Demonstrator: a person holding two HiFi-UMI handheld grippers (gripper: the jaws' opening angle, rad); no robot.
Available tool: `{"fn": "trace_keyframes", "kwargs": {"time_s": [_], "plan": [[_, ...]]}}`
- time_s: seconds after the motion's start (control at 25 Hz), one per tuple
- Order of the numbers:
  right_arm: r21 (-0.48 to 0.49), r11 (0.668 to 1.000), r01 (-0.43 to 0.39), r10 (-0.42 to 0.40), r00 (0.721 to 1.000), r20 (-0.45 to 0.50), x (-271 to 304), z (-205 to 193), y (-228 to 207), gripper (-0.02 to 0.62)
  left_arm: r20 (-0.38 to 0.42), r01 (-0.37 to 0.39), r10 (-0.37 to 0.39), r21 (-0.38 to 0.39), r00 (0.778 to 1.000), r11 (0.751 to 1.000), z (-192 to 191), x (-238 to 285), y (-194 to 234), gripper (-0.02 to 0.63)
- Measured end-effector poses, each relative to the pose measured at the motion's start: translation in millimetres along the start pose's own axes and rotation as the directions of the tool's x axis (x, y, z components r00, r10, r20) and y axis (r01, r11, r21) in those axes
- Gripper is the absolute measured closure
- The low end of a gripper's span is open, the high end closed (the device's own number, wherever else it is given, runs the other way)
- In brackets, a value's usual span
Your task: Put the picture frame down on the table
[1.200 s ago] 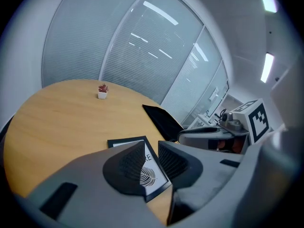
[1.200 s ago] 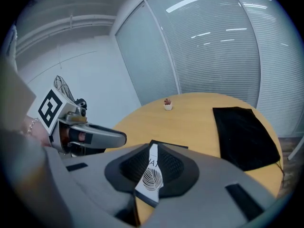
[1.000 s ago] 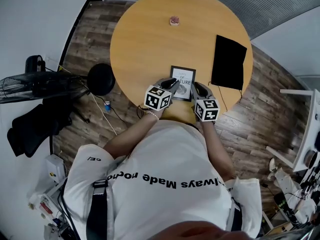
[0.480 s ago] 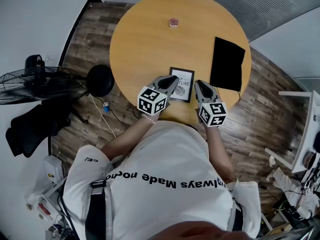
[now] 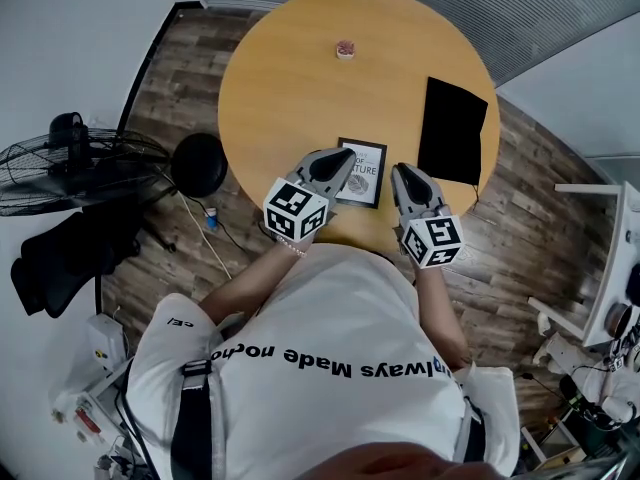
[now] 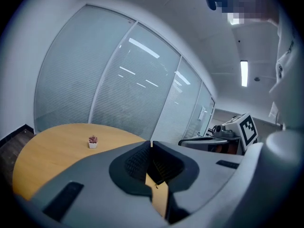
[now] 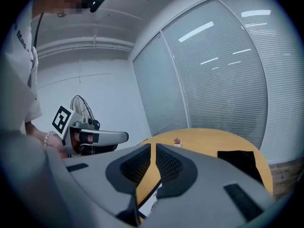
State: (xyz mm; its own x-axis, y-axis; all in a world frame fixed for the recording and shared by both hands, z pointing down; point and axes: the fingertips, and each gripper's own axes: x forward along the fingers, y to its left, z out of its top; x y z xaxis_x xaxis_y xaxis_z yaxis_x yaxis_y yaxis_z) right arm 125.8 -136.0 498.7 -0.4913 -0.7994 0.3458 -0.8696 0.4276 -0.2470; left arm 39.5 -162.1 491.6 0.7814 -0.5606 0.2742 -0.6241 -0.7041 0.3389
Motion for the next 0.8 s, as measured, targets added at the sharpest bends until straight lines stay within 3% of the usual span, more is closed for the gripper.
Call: {"fn": "trace_keyframes", "kwargs": {"time_s": [0.28,0.8], "plan": [[0.004,1.0,-0.03,0.03,0.998,0.055,-11.9,33.3,12.9,0.54,0.055,0.007,-0.009,0.041,0.998,0.999,31.0,-10.7,-11.1,0.572],[-0.135,0.991,-0.026,0.041,0.993,0.113,-29.5,87.2,33.0,0.54,0.11,0.022,-0.029,0.065,0.993,0.998,66.6,-23.7,-28.2,0.575]]}}
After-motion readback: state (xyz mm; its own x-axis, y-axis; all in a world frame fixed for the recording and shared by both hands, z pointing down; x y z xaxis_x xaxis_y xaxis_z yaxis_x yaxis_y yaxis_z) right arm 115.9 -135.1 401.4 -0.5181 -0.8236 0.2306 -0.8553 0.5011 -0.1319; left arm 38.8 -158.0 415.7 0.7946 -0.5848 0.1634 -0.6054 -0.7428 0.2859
